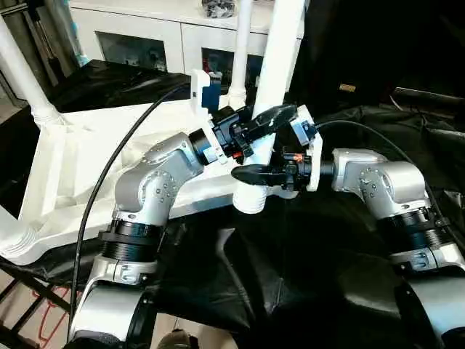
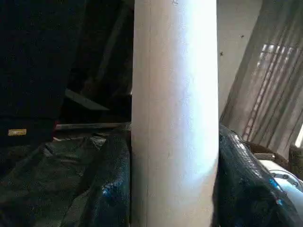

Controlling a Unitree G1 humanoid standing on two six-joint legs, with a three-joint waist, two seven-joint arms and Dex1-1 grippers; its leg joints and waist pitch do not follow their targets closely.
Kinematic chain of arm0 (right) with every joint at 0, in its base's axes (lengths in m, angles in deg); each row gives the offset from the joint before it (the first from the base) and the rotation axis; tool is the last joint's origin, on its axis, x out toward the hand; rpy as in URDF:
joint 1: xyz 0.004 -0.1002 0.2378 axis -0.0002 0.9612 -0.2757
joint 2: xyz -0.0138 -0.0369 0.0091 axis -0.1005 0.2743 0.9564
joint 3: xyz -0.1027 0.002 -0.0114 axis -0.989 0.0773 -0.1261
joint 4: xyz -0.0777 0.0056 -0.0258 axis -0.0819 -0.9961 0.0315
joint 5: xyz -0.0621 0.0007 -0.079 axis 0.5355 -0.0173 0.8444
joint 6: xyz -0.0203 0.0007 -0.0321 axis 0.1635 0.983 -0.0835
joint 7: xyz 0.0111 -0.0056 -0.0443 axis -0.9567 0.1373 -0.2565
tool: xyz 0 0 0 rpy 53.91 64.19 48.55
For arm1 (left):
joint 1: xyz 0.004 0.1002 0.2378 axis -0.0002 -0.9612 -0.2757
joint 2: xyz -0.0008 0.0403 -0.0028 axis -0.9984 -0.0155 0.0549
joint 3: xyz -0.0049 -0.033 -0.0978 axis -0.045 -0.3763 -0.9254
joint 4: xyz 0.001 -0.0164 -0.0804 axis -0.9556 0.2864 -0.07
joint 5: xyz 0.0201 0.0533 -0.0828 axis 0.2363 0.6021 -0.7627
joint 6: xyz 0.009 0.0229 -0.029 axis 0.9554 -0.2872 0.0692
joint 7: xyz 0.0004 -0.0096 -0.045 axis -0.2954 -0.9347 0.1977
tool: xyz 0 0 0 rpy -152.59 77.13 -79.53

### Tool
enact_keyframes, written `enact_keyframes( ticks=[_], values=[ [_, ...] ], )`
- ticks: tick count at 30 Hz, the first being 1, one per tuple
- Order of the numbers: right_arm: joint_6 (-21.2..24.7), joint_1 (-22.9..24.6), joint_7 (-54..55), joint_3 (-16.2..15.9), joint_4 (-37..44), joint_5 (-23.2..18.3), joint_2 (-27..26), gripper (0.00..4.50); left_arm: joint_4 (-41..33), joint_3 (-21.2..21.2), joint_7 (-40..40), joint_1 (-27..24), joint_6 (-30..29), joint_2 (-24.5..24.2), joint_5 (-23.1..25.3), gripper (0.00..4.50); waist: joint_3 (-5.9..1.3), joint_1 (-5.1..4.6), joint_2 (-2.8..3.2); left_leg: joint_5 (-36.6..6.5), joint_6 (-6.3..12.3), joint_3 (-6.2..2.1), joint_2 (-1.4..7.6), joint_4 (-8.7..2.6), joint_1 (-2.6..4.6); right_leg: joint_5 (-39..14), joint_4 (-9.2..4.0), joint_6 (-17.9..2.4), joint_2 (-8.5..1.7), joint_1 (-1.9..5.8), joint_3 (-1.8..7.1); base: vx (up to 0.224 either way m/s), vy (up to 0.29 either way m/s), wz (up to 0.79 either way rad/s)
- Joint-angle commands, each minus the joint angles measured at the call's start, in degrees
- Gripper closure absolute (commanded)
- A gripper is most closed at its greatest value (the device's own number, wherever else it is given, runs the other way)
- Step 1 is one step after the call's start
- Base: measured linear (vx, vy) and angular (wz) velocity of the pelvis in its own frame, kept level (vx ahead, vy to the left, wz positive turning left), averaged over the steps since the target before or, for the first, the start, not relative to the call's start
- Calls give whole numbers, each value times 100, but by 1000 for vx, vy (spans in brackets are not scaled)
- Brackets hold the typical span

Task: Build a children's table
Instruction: Insert table leg to table base

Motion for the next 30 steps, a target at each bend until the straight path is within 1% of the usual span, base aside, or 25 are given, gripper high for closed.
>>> enact_keyframes(
  ticks=[1, 4, 5, 7, 8, 9, 10, 12, 14, 15, 17, 20, 21, 22, 23, 24, 25, 26, 27, 28, 29, 30],
  values=[
    [46, -35, 49, 60, -39, 14, 17, 213, -46, -25, -17, 135, -40, 63, -132, 262, -467, 5, -58, -770, 32, -117, 264, -379, 242, -327, -344, -1444, -304, 250, 175, 0, 0, 0],
    [33, -28, 54, 89, -46, 7, -9, 242, -75, -33, -41, 110, -68, 81, -152, 262, -469, 8, -61, -784, 21, -116, 265, -378, 245, -338, -344, -1446, -308, 251, 177, 0, 0, 0],
    [33, -28, 54, 89, -46, 7, -9, 242, -75, -33, -41, 110, -68, 81, -152, 262, -466, 9, -63, -792, 17, -116, 263, -379, 243, -354, -347, -1442, -309, 253, 177, 0, 0, 0],
    [33, -23, 75, 121, -55, -6, -38, 251, -103, -66, -76, 91, -106, 107, -184, 262, -466, 8, -35, -814, -5, -122, 263, -381, 244, -367, -345, -1437, -308, 251, 176, 0, 0, 0],
    [34, -22, 75, 122, -54, -7, -39, 255, -103, -68, -81, 91, -103, 108, -182, 262, -468, 5, -46, -818, -11, -121, 263, -381, 245, -351, -348, -1435, -306, 252, 176, 0, 0, 0],
    [36, -7, 87, 135, -43, -22, -50, 257, -94, -106, -207, 89, -84, 132, -145, 262, -471, 6, -37, -812, -11, -121, 263, -379, 246, -323, -345, -1441, -306, 253, 177, 0, 0, 0],
    [37, 5, 100, 148, -29, -32, -53, 257, -85, -122, -274, 93, -85, 139, -125, 227, -468, 3, -44, -828, -14, -119, 264, -381, 246, -297, -346, -1448, -303, 251, 178, 0, 0, 0],
    [33, 22, 132, 177, -6, -53, -66, 258, -129, -194, -171, 96, -327, 120, -345, 192, -472, 3, -22, -808, -19, -123, 256, -380, 241, -249, -333, -1475, -300, 256, 173, 0, 0, 0],
    [-31, 60, 262, 274, 23, -70, -111, 259, -124, -308, -324, 87, -183, 211, -341, 190, -469, 1, -28, -823, -9, -120, 258, -380, 242, -252, -345, -1495, -301, 255, 174, 0, 0, 0],
    [-33, 61, 267, 278, 24, -70, -113, 259, -123, -311, -331, 86, -175, 214, -338, 183, -469, -1, -29, -834, -15, -120, 261, -380, 244, -255, -349, -1490, -302, 255, 175, 0, 0, 0],
    [-114, 128, 430, 412, 67, -112, -192, 259, -65, -441, -515, 89, 66, 350, -309, 159, -472, 1, -36, -841, -19, -123, 264, -383, 243, -209, -354, -1496, -311, 266, 178, 0, 0, 0],
    [-276, 315, 776, 716, 191, -253, -424, 259, 30, -702, -1217, 104, 484, 731, -232, 150, -479, 3, -46, -871, -10, -128, 269, -380, 238, -190, -357, -1483, -318, 275, 178, 0, 0, 0],
    [-327, 384, 899, 796, 238, -274, -501, 260, 67, -794, -1477, 112, 597, 850, -210, 150, -478, 13, 25, -878, -22, -138, 271, -381, 237, -174, -354, -1480, -327, 272, 181, 0, 0, 0],
    [-421, 462, 1019, 855, 280, -262, -565, 260, 122, -859, -1698, 121, 735, 928, -141, 150, -475, 3, 4, -897, -20, -137, 274, -387, 231, -157, -368, -1455, -317, 272, 181, 0, 0, 0],
    [-636, 574, 1222, 944, 319, -204, -648, 260, 235, -932, -1987, 146, 985, 985, 26, 150, -480, -3, -15, -941, -17, -140, 269, -387, 233, -154, -381, -1409, -317, 276, 179, 0, 0, 0],
    [-642, 576, 1228, 946, 320, -202, -650, 260, 238, -933, -1994, 147, 992, 986, 31, 150, -477, -7, -21, -950, -16, -145, 265, -390, 233, -204, -389, -1369, -315, 277, 177, 0, 0, 0],
    [-710, 614, 1362, 1015, 322, -191, -694, 260, 303, -989, -2054, 175, 1075, 990, 47, 150, -479, -9, 13, -957, -38, -153, 262, -397, 239, -281, -399, -1299, -308, 275, 174, 0, 0, 0],
    [-840, 647, 1600, 1125, 264, -134, -743, 260, 431, -1103, -2132, 246, 1172, 976, 35, 150, -479, -20, 7, -981, -80, -146, 254, -401, 245, -344, -401, -1269, -302, 263, 176, 0, 0, 0],
    [-1108, 690, 1939, 1203, 159, 55, -750, 260, 602, -1120, -2132, 311, 1320, 855, 169, 150, -480, -9, 30, -991, -112, -156, 252, -403, 249, -430, -416, -1226, -310, 253, 172, 0, 0, 0],
    [-1396, 739, 2301, 1248, 32, 296, -726, 260, 783, -1072, -2017, 352, 1451, 690, 329, 150, -476, -19, 41, -1038, -220, -156, 244, -414, 265, -555, -434, -1121, -293, 226, 171, 0, 0, 0],
    [-1745, 825, 2855, 1383, -147, 618, -680, 260, 1052, -719, -1734, 341, 1621, 347, 816, 150, -472, -41, 39, -1109, -312, -156, 238, -428, 264, -672, -432, -1062, -284, 224, 167, 0, 0, 0],
    [-1785, 843, 2957, 1435, -176, 646, -670, 260, 1095, -584, -1608, 321, 1654, 264, 934, 150, -466, -37, 43, -1129, -332, -158, 235, -437, 270, -738, -451, -997, -283, 213, 171, 0, 0, 0]
  ],
)
